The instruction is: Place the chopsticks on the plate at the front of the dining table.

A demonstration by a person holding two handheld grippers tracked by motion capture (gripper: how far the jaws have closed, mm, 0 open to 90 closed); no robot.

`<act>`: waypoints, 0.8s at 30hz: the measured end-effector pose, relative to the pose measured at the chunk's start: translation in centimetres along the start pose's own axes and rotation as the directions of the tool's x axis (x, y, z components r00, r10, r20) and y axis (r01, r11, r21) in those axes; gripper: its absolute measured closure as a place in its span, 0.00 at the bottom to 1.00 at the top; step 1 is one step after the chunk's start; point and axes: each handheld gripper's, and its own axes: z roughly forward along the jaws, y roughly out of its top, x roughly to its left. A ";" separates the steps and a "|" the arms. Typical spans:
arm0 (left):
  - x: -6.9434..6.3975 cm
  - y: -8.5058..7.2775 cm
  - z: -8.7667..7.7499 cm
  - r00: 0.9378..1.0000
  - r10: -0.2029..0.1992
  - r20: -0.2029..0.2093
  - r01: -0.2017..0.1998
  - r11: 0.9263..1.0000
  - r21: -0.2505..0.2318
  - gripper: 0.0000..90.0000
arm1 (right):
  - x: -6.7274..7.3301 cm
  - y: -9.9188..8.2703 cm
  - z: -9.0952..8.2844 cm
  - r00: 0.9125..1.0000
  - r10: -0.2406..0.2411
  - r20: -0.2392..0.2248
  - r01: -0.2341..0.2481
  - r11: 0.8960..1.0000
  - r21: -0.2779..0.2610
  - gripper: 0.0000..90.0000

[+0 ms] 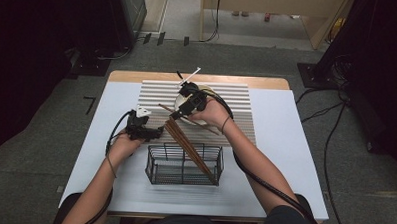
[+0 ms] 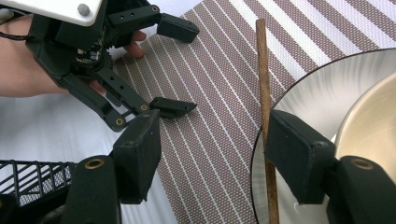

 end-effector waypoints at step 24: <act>0.0 0.0 0.0 1.000 0.000 0.000 0.000 1.000 -0.001 0.15 | 1.7 -1.2 -2.2 0.998 -0.047 0.038 0.048 0.998 -0.032 0.47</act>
